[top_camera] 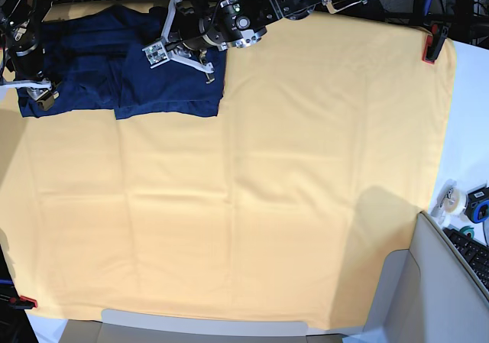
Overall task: Fold the T-shirt properly
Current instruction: 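Hold the bundle with the left gripper while the right gripper releases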
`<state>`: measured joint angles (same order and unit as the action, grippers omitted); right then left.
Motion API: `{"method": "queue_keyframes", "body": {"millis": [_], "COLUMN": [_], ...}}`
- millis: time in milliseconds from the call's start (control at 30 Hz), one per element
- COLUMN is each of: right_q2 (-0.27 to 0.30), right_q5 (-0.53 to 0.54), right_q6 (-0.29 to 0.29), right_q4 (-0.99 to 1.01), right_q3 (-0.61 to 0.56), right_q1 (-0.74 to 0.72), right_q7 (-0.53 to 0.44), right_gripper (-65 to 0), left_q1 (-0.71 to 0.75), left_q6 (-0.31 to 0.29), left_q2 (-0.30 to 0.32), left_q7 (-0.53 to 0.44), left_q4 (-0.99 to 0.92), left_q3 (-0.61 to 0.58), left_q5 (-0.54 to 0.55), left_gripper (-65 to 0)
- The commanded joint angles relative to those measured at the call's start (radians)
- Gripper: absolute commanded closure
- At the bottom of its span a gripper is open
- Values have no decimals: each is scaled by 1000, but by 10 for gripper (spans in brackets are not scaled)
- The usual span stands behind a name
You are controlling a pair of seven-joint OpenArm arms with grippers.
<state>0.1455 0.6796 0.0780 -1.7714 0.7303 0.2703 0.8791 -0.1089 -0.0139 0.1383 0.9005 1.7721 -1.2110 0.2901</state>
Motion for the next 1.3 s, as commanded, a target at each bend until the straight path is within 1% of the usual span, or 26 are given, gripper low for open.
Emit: {"method": "queue_keyframes", "body": {"millis": [0,100,233,300,433,500,533,567,600,633,667,733,767,800,900,967,1033,1100,1200,1267], "right_q2": [15,15,15,15,16,22,24,24,24,24,27,56,72,90,150,174,176,179,187,204], "right_q5": [5,5,5,5,5,7,7,7,7,7,7,7,7,7,13,15,15,15,15,15], "right_q6": [7,7,7,7,7,10,26,52,96,145,181,250,273,294,366,426,483,538,620,620], "right_q4": [-15,-15,-15,-15,-15,-17,-18,-20,-23,-23,-23,-23,-22,-22,-23,-23,-22,-15,18,87], "right_q3": [4,4,4,4,4,4,4,4,5,7,8,10,10,12,13,30,62,111,208,279], "right_q1": [-6,-6,-6,-6,-6,-6,-6,-6,-6,-3,-1,2,10,22,44,56,57,53,22,-21], "right_q7": [-21,-21,-21,-21,-21,-21,-21,-21,-21,-19,-19,-19,-19,-19,-19,-19,-16,24,133,217], "right_gripper": [-383,-383,-383,-383,-383,-383,-383,-383,-383,-384,-384,-385,-385,-386,-386,-386,-386,-386,-386,-386], "left_q1": [-15,-15,-15,-15,-12,-12,-12,-12,-12,-12,-12,-10,-10,-10,18,45,76,105,137,156], "left_q6": [4,-1,-2,-2,-2,-2,-2,-2,-2,1,2,4,5,19,91,102,102,102,99,99], "left_q2": [-18,-32,-70,-72,-64,-62,-62,-56,-42,-26,-15,10,21,30,53,70,86,99,103,105], "left_q7": [-25,-30,-31,-33,-119,-137,-136,-136,-136,-136,-136,-134,-134,-134,-134,-134,-134,-134,-134,-134], "left_q4": [16,15,-1,-10,-1,24,38,53,68,91,108,139,150,160,190,214,237,249,249,249], "left_q3": [-5,-11,-14,-13,-2,-2,-2,-2,0,0,0,1,3,13,75,125,176,221,260,273], "left_q5": [-7,-7,-7,-7,-7,-7,-7,-7,-7,-7,-9,-10,-10,-10,-9,-9,-9,-9,-12,-12], "left_gripper": [-4,-4,-4,-4,-4,-6,-8,-18,-38,-71,-99,-154,-173,-186,-189,-190,-190,-190,-190,-191]}}
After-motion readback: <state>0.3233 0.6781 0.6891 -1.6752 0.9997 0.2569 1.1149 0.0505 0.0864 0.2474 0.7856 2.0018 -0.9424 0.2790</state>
